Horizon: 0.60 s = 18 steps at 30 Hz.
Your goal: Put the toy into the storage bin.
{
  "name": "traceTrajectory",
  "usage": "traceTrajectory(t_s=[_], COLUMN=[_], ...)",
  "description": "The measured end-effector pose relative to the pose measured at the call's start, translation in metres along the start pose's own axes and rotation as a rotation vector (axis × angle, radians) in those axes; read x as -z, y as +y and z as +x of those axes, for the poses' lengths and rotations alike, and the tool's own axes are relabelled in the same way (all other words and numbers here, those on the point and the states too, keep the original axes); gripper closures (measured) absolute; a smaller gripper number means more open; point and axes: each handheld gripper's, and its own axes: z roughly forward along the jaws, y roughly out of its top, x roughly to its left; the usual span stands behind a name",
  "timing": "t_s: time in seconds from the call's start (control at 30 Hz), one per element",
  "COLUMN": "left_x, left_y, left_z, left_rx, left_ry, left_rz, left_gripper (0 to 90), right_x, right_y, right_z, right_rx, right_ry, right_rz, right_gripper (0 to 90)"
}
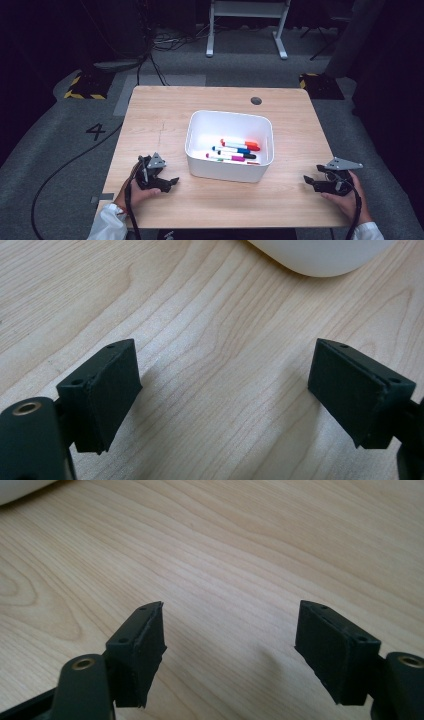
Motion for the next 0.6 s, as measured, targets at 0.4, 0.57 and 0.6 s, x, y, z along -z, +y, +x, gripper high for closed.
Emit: traceTrajectory(t_s=[0.4, 0.57, 0.6], left_x=[0.000, 0.000, 0.000], left_y=[0.000, 0.000, 0.000], left_z=[0.000, 0.000, 0.000], left_rx=[0.000, -0.001, -0.001], left_ry=[0.000, -0.001, -0.002], left_rz=[-0.001, 0.000, 0.000], left_gripper=[13.5, 13.5, 13.5], right_x=[0.005, 0.005, 0.005], right_y=[-0.029, -0.030, -0.030], right_z=[-0.016, -0.016, -0.015], right_rx=[-0.114, -0.117, -0.119], right_ry=[-0.039, -0.045, -0.045], right_rz=[-0.039, -0.047, -0.047], right_gripper=[25.5, 24.7, 24.4])
